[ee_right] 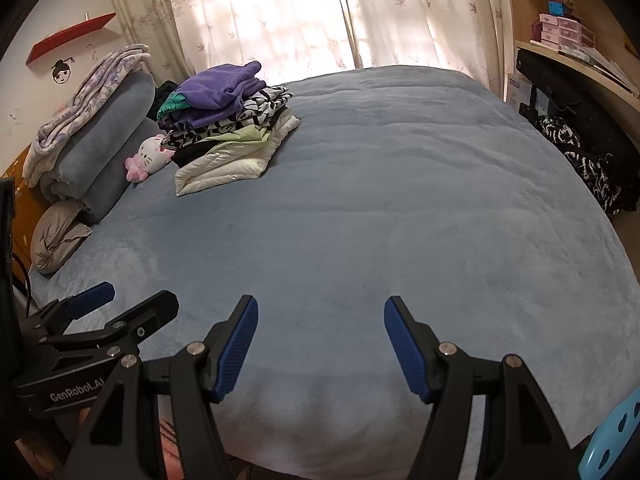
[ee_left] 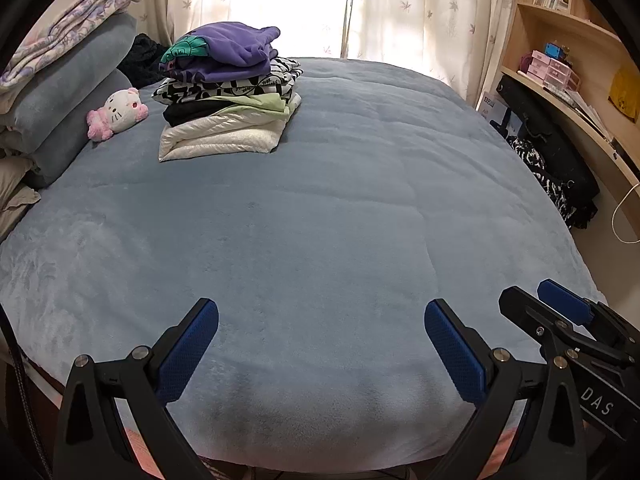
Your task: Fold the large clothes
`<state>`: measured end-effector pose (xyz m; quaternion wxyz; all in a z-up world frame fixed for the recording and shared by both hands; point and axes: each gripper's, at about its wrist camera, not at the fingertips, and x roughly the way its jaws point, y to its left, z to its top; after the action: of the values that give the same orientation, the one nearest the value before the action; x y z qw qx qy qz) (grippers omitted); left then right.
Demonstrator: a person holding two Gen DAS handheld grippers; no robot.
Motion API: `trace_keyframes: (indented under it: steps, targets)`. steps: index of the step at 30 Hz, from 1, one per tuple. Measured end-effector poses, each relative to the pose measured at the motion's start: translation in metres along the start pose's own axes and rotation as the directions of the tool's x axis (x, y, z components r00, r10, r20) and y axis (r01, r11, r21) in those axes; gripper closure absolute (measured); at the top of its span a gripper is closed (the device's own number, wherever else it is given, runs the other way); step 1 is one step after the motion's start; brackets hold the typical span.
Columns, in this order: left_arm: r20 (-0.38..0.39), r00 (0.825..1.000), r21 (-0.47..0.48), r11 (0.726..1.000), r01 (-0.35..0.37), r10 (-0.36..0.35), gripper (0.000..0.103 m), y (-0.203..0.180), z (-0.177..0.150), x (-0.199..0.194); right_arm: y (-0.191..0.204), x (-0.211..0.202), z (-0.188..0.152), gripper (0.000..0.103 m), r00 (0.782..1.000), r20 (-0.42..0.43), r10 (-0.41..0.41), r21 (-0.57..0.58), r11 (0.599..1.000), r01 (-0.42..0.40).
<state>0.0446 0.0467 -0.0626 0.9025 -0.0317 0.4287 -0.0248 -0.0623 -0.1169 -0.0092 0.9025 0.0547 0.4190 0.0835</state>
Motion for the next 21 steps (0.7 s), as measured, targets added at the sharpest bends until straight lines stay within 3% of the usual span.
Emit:
trace_keyframes:
  steps: [21]
  targets:
    - [-0.008,1.000,0.004,1.000,-0.013,0.013,0.001,-0.0010,-0.0003,0.0056,-0.0027,0.0055,-0.0022,0.037,1.000,-0.017,-0.005,0.019,1.000,0.006]
